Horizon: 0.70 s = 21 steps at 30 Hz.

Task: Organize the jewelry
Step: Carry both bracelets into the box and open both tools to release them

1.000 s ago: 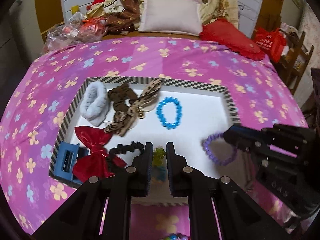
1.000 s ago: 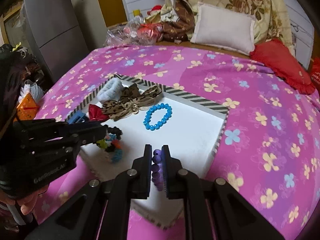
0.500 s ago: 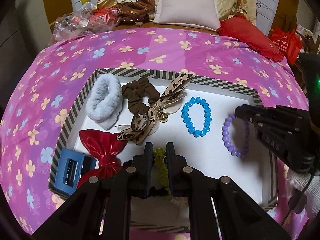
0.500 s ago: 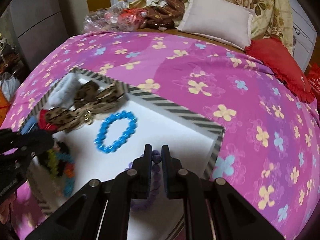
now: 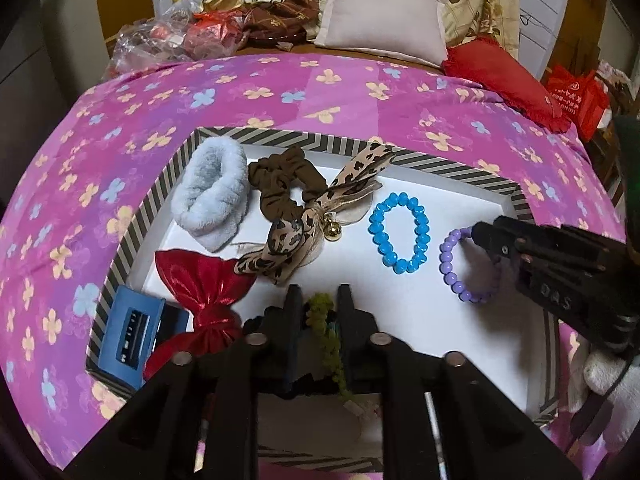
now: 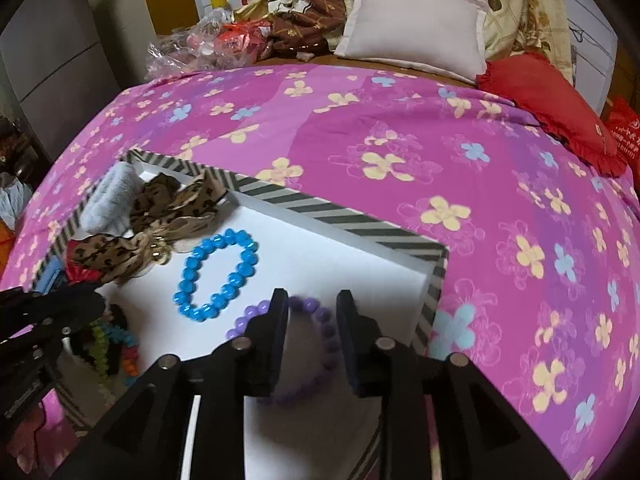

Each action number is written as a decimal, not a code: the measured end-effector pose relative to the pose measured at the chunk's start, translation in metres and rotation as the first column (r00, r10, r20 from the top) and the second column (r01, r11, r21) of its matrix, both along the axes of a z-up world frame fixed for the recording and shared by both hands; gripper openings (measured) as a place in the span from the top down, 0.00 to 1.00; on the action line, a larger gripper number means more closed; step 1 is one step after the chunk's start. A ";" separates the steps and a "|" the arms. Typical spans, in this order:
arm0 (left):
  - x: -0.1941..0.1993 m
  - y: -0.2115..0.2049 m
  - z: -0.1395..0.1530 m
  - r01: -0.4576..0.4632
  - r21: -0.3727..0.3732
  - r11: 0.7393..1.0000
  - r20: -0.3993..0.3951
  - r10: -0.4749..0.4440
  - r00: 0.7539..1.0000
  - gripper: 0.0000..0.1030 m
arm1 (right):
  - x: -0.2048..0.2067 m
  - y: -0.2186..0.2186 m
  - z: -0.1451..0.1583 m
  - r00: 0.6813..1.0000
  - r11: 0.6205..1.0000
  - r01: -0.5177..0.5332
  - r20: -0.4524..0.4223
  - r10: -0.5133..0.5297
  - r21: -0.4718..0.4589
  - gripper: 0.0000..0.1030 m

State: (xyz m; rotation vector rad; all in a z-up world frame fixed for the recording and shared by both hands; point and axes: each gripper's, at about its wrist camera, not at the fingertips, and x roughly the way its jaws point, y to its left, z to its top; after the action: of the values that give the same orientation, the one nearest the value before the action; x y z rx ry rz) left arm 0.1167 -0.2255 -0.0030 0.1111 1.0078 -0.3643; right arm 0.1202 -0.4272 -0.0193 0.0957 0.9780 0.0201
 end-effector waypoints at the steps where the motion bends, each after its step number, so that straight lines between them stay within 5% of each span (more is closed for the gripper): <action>1: -0.001 0.002 0.001 -0.001 -0.008 1.000 0.000 0.001 1.000 0.67 | -0.003 0.001 0.002 1.000 1.000 -0.003 0.001 0.003 0.002 0.69; 11: -0.032 0.013 0.025 -0.011 -0.006 1.000 0.083 0.011 0.996 0.63 | -0.055 0.009 0.035 0.999 0.997 0.033 0.032 -0.035 0.066 0.50; 21: -0.074 0.023 0.042 -0.012 -0.028 1.000 0.123 0.016 0.992 0.63 | -0.117 0.027 0.060 0.995 0.994 0.067 0.065 -0.073 0.085 0.44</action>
State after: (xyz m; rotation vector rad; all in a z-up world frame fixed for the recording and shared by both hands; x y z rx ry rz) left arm 0.0423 -0.2022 0.0389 0.1010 0.8814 -0.3539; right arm 0.0032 -0.4004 0.0410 0.2038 0.9053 -0.0008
